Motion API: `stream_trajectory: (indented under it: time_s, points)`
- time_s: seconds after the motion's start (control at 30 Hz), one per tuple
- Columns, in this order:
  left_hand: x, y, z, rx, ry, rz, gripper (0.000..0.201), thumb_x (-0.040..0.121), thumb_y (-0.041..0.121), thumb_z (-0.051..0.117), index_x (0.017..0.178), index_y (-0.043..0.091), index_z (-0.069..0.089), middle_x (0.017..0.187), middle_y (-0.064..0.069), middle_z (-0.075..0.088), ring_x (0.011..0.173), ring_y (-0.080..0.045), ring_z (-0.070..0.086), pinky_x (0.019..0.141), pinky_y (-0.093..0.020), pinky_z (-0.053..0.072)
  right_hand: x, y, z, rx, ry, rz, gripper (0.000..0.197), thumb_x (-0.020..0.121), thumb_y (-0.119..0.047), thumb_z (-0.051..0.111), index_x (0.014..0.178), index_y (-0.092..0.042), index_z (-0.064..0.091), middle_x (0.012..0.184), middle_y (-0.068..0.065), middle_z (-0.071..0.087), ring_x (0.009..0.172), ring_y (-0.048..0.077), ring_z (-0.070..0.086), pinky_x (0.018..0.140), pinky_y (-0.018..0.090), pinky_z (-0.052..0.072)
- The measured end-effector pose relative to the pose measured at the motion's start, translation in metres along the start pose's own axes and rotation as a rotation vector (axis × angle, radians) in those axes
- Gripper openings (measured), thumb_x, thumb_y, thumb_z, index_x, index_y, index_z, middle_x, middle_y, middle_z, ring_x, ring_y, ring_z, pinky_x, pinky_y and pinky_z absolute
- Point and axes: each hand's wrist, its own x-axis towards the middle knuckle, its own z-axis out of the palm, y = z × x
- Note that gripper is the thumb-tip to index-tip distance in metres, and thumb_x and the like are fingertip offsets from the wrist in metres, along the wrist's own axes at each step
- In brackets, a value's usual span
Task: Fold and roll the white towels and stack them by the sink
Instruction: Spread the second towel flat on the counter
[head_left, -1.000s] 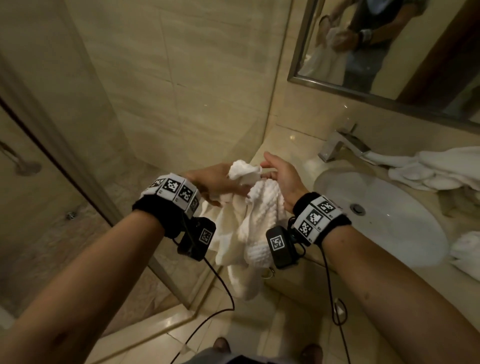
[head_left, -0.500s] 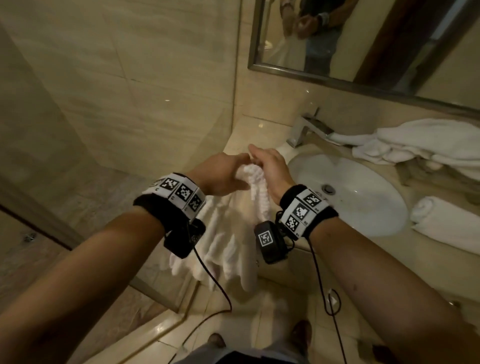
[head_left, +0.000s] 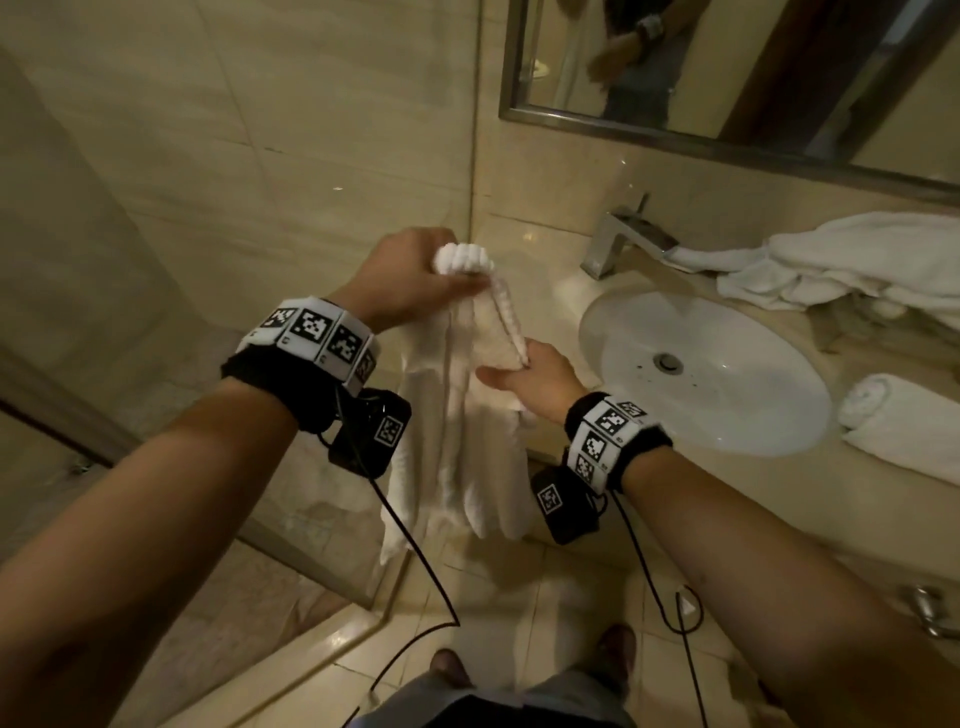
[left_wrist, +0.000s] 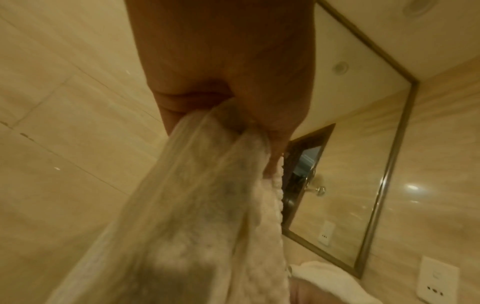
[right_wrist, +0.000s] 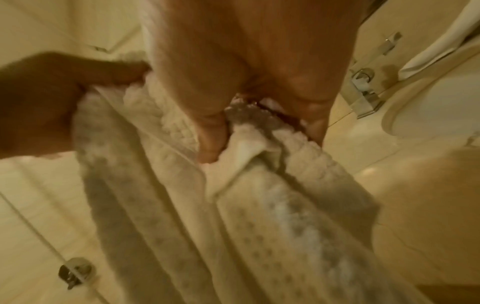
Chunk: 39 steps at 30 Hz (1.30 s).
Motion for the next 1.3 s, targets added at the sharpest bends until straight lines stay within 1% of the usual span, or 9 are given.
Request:
stream_trajectory:
  time_s: [0.1,0.23,0.37,0.43,0.67,0.8,1.0,1.13,1.3]
  points:
    - [-0.001,-0.008,-0.005,0.101,0.045,0.072,0.07,0.063,0.024,0.084,0.124,0.021,0.049,0.112,-0.008,0.055,0.099,-0.022,0.052,0.084,-0.03,0.044,0.004,-0.009,-0.003,0.122,0.025,-0.014,0.051,0.08,-0.059,0.064,0.11,-0.018,0.066,0.109,0.001,0.069,0.104,0.021,0.064,0.094,0.036,0.048]
    - [-0.014,-0.013,0.017,0.247,-0.327,0.138,0.124,0.052,0.022,0.091,0.15,0.029,0.014,0.15,-0.007,0.025,0.135,-0.026,0.026,0.112,-0.044,0.027,0.005,-0.044,-0.018,0.472,-0.029,0.015,0.059,0.087,-0.058,0.056,0.119,-0.01,0.064,0.111,0.006,0.068,0.104,0.025,0.064,0.095,0.038,0.046]
    - [-0.018,-0.013,0.037,-0.11,-0.181,0.163,0.08,0.057,0.023,0.091,0.118,0.013,0.041,0.106,0.003,0.056,0.095,-0.012,0.055,0.075,-0.007,0.043,-0.004,-0.069,-0.027,0.56,-0.208,0.015,0.049,0.085,-0.049,0.065,0.102,-0.004,0.068,0.088,0.012,0.071,0.078,0.023,0.07,0.069,0.03,0.055]
    - [-0.016,-0.015,0.034,-0.098,-0.161,0.171,0.06,0.064,0.018,0.088,0.102,0.012,0.042,0.088,0.004,0.056,0.078,-0.013,0.054,0.058,-0.01,0.04,-0.007,-0.064,-0.028,0.443,-0.198,-0.001,0.048,0.079,-0.045,0.074,0.105,-0.004,0.068,0.09,0.01,0.073,0.079,0.021,0.071,0.068,0.028,0.053]
    - [-0.008,0.006,0.021,0.112,-0.444,0.158,0.064,0.072,0.018,0.081,0.128,0.025,0.049,0.091,0.004,0.067,0.059,-0.004,0.066,0.059,-0.025,0.057,-0.01,-0.046,-0.034,0.374,-0.302,-0.04,0.033,0.075,-0.018,0.08,0.102,-0.003,0.069,0.094,0.012,0.072,0.089,0.024,0.069,0.089,0.037,0.052]
    - [-0.001,0.015,0.01,0.454,-0.293,0.222,0.013,0.074,0.011,0.066,0.086,0.006,0.066,0.079,-0.014,0.069,0.077,-0.03,0.064,0.061,-0.026,0.035,-0.009,-0.032,-0.034,0.343,-0.261,-0.042,0.032,0.069,-0.007,0.083,0.098,-0.004,0.071,0.09,0.006,0.073,0.087,0.018,0.068,0.086,0.035,0.052]
    - [0.007,0.01,-0.002,0.066,-0.078,0.072,0.024,0.087,0.023,0.065,0.084,-0.001,0.066,0.073,-0.016,0.071,0.065,-0.026,0.07,0.061,-0.031,0.055,-0.004,0.002,-0.027,-0.175,-0.116,0.025,0.022,0.08,-0.02,0.076,0.097,-0.019,0.062,0.091,-0.003,0.066,0.089,0.018,0.064,0.082,0.028,0.047]
    - [0.013,0.006,-0.017,-0.097,0.043,-0.034,0.025,0.086,0.026,0.065,0.086,0.001,0.068,0.073,-0.017,0.071,0.062,-0.026,0.07,0.062,-0.039,0.059,0.004,0.02,-0.016,-0.06,0.004,0.108,0.042,0.098,-0.03,0.048,0.136,-0.012,0.047,0.136,0.011,0.054,0.122,0.028,0.052,0.104,0.035,0.041]
    - [0.009,-0.02,-0.019,0.591,-0.216,-0.181,0.034,0.082,0.04,0.066,0.094,0.009,0.07,0.091,-0.012,0.07,0.082,-0.027,0.065,0.077,-0.034,0.054,0.008,0.001,-0.019,0.079,0.171,-0.001,0.045,0.103,-0.033,0.038,0.141,-0.009,0.042,0.146,0.008,0.043,0.135,0.024,0.039,0.107,0.03,0.03]
